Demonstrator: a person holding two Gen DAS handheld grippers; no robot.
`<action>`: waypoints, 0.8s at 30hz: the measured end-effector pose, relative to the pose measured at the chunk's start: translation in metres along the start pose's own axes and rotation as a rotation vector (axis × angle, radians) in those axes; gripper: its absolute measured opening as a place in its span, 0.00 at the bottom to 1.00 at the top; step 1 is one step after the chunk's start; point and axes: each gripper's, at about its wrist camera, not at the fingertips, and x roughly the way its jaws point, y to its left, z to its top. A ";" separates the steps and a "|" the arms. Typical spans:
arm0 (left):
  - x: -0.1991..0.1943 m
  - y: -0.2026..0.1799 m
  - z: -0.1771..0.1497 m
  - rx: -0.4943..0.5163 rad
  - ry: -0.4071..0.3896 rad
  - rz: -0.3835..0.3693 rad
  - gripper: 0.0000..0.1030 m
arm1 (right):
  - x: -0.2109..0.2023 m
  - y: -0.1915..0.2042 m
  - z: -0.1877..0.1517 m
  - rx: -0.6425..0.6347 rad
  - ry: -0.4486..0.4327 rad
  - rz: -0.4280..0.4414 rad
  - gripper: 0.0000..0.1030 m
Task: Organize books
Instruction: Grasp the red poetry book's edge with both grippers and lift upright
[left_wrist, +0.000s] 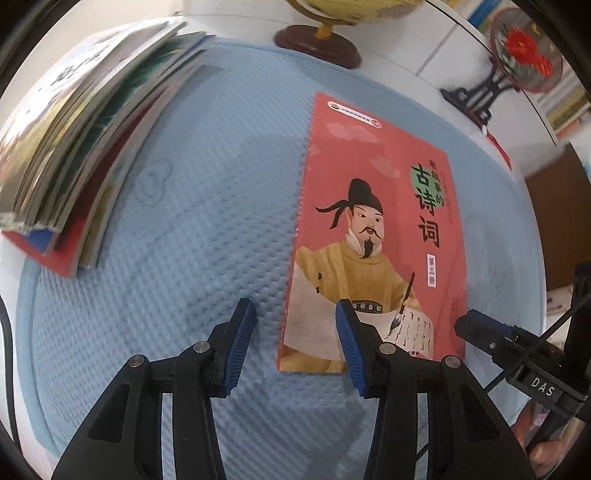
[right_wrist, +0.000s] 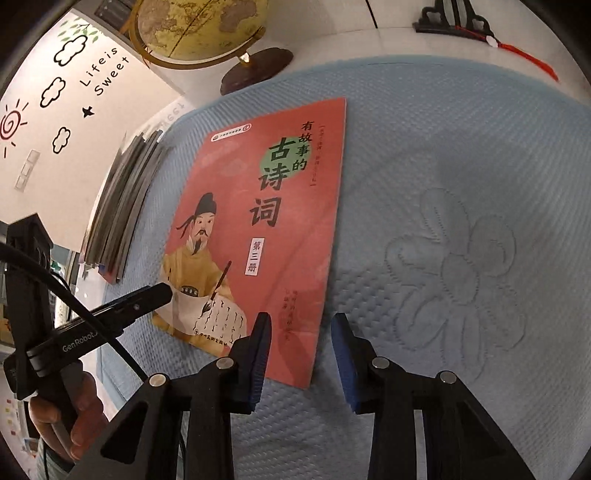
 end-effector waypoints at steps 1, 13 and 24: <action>0.001 0.000 0.000 0.003 0.004 -0.008 0.42 | 0.002 0.002 0.000 -0.001 -0.001 -0.004 0.33; -0.023 0.028 0.022 -0.054 0.007 -0.408 0.42 | -0.001 0.004 -0.009 0.122 -0.056 0.021 0.37; 0.018 0.010 0.020 0.033 0.135 -0.453 0.17 | -0.003 0.012 -0.015 0.221 -0.127 -0.009 0.47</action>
